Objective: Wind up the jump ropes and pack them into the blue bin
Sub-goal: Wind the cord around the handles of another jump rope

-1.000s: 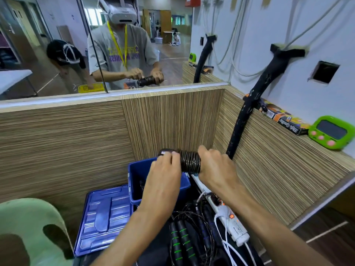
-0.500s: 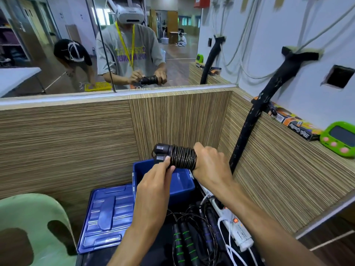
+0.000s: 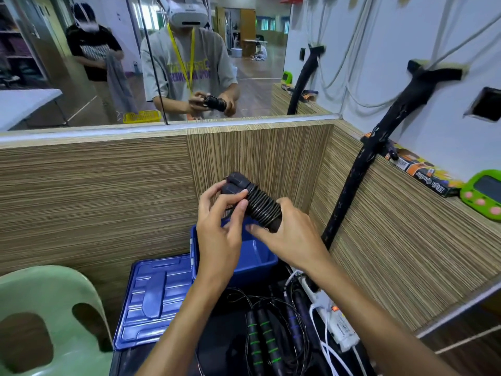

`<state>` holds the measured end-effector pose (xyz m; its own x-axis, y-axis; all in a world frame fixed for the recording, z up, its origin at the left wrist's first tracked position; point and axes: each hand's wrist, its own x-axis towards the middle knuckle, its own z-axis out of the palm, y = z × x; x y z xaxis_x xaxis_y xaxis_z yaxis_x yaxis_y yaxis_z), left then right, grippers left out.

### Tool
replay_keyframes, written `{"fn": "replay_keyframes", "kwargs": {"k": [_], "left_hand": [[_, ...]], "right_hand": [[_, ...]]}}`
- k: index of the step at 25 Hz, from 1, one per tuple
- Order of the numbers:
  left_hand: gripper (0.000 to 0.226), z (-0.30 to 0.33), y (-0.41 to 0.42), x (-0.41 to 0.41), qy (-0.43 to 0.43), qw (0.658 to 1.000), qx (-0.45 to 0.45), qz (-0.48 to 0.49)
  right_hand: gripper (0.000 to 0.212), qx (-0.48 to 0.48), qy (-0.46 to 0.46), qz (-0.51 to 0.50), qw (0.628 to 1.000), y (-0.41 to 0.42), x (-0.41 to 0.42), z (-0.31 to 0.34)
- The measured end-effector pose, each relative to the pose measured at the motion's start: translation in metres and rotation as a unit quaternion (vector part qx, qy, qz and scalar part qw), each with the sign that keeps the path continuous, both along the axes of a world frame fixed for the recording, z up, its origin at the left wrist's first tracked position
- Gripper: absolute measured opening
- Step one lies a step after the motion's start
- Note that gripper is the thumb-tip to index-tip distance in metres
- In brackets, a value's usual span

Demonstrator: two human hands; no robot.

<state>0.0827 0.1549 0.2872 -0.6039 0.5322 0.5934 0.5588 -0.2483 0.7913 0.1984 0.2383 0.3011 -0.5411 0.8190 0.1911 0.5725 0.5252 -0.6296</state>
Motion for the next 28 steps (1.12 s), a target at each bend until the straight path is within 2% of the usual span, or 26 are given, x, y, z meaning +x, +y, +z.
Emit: {"fn": "replay_keyframes", "kwargs": {"k": [4, 7, 9, 13, 17, 20, 22, 25, 28], "left_hand": [[0.017, -0.002, -0.001, -0.014, -0.042, 0.998, 0.015, -0.054], [0.016, 0.003, -0.003, -0.016, -0.041, 0.997, -0.001, -0.065], [0.015, 0.011, -0.006, -0.013, -0.013, 0.999, -0.011, -0.047], [0.015, 0.023, -0.010, -0.014, 0.158, 0.981, -0.055, 0.094], [0.013, 0.040, -0.010, -0.023, 0.233, 0.961, -0.087, 0.124], [0.011, 0.053, -0.009, -0.020, 0.229, 0.960, -0.118, 0.109], [0.009, 0.057, -0.006, -0.019, 0.196, 0.966, -0.137, 0.099], [0.007, 0.060, -0.002, -0.022, 0.107, 0.984, -0.126, 0.071], [0.009, 0.061, 0.003, -0.026, 0.107, 0.986, -0.111, 0.058]], "right_hand": [[0.046, -0.132, 0.095, 0.060, 0.985, -0.006, 0.015, 0.026], [0.055, -0.197, 0.096, 0.086, 0.972, -0.008, 0.016, 0.033], [0.057, -0.173, 0.098, 0.076, 0.977, -0.010, 0.013, 0.029], [0.057, -0.073, 0.097, 0.036, 0.992, -0.013, 0.009, 0.021], [0.058, -0.020, 0.090, 0.031, 0.995, -0.015, 0.008, 0.024], [0.058, 0.015, 0.060, 0.034, 0.998, -0.017, 0.007, 0.024], [0.059, 0.024, 0.043, 0.035, 0.998, -0.017, 0.006, 0.022], [0.058, 0.033, 0.039, 0.036, 0.998, -0.017, 0.006, 0.023], [0.058, 0.044, 0.039, 0.038, 0.998, -0.014, 0.005, 0.024]]}}
